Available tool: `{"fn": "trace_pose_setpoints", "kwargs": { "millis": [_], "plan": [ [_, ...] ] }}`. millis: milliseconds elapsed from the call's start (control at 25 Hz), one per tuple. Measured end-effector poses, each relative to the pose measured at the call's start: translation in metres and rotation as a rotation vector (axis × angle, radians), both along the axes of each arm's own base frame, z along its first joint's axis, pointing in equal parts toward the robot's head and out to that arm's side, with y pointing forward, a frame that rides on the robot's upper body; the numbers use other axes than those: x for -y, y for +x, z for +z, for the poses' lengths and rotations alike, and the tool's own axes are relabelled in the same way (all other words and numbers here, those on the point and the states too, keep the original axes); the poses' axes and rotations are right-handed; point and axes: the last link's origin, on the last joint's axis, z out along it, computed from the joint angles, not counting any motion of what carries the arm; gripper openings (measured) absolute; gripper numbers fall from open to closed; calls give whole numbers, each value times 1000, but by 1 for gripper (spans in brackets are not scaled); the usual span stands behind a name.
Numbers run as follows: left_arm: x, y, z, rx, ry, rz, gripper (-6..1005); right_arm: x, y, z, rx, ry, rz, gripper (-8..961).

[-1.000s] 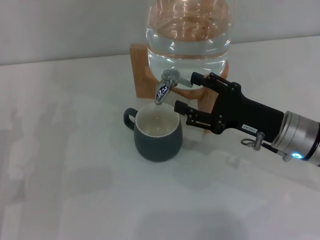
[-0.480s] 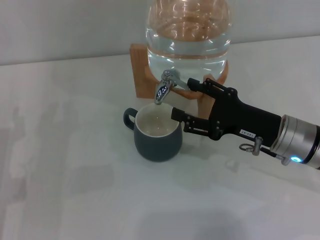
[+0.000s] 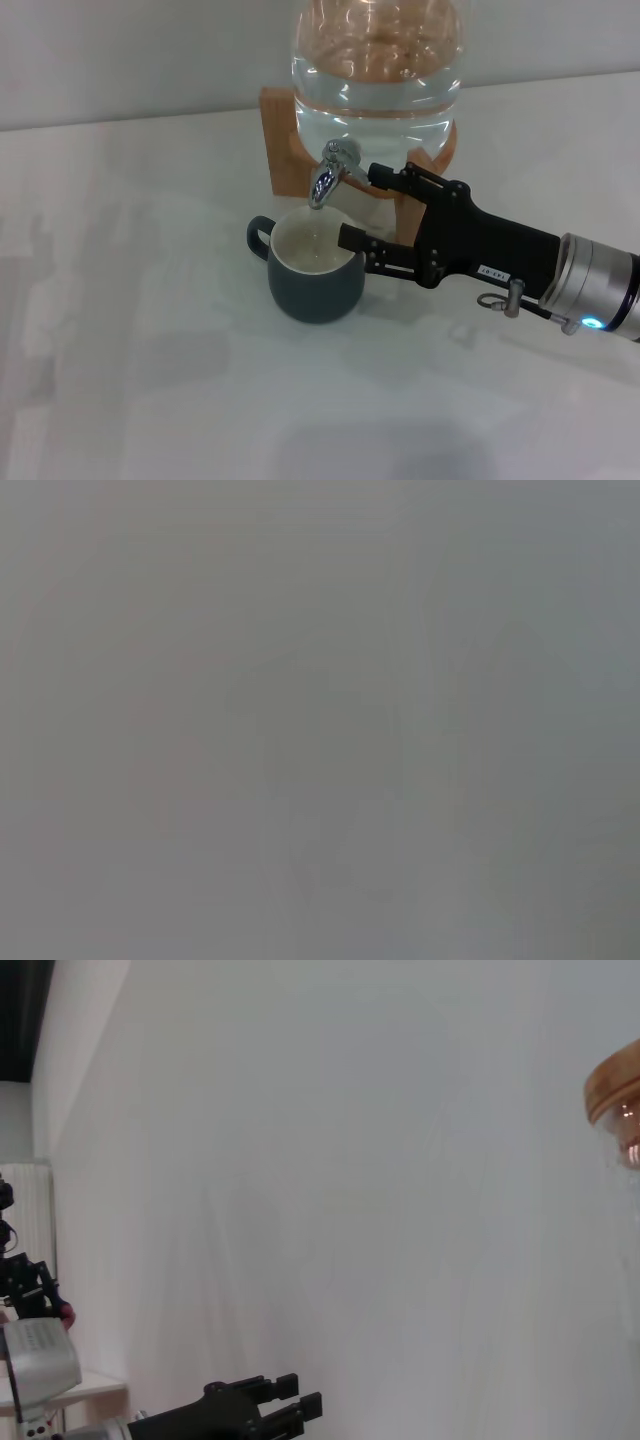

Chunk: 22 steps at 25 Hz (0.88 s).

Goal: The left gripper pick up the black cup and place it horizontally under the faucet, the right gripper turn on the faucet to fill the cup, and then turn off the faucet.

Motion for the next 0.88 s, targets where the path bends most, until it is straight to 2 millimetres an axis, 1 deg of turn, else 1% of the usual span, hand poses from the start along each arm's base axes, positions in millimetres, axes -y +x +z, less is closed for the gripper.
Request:
{"fn": "trace_pose_setpoints", "kwargs": {
  "millis": [880],
  "plan": [
    [0,0,0,-2,-1,0,488,3,-5,-2,-2,-36,39,856]
  ]
}}
